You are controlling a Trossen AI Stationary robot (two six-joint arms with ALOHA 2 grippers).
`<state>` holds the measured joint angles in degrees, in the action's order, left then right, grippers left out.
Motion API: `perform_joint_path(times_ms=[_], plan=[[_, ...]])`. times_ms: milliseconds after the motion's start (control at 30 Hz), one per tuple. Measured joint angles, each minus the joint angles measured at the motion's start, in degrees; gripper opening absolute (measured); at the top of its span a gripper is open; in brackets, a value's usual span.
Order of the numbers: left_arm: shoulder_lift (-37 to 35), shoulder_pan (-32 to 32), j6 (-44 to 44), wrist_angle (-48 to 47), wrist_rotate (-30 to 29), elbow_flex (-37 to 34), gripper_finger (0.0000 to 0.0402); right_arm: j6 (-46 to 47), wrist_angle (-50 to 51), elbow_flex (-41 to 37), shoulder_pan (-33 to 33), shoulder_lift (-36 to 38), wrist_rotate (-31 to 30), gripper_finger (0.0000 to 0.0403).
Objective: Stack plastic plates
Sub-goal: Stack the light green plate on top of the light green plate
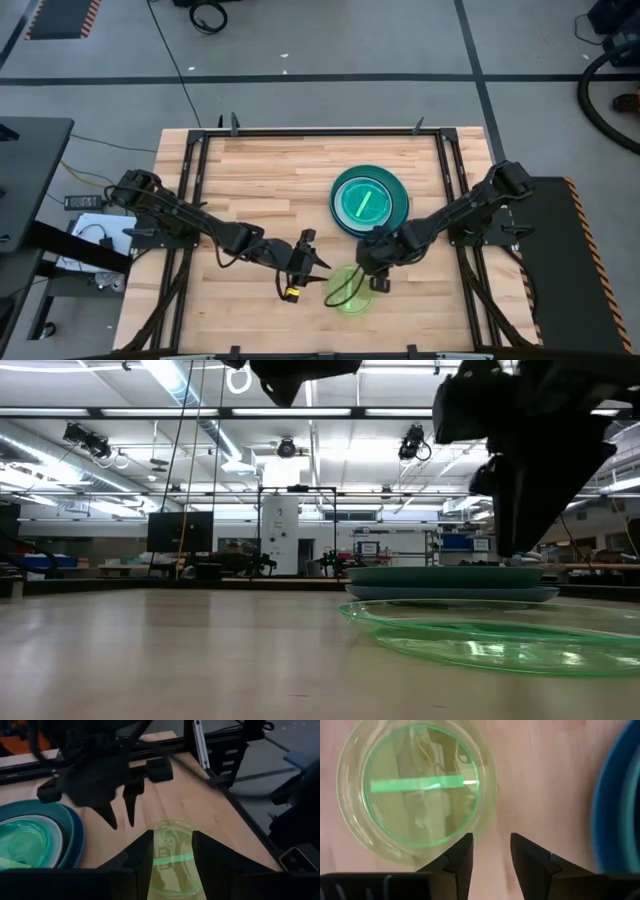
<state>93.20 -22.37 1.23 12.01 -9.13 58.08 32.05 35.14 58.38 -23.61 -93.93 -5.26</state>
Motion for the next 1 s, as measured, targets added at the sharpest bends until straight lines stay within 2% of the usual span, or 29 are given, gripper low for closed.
perform_joint_path(times_ms=[167,400,633,1000], plan=[[-2.0,-1.1,-0.1,-2.8,0.0,0.1,0.0142,11.8,0.0,1.4,0.0,-2.5,2.9,0.0140],[-6.1,-4.5,2.7,-12.6,-0.9,0.0,0.0142,19.5,-0.3,1.4,-0.7,-3.6,2.9,0.0144],[-7.1,-6.7,10.3,-25.7,-12.9,0.0,0.0142,24.5,-0.7,1.2,-3.0,-5.1,1.9,0.0150],[-8.1,-8.3,10.4,-23.6,-14.3,0.1,0.0142,25.0,-1.1,1.1,-2.3,-9.6,2.3,0.0143]])
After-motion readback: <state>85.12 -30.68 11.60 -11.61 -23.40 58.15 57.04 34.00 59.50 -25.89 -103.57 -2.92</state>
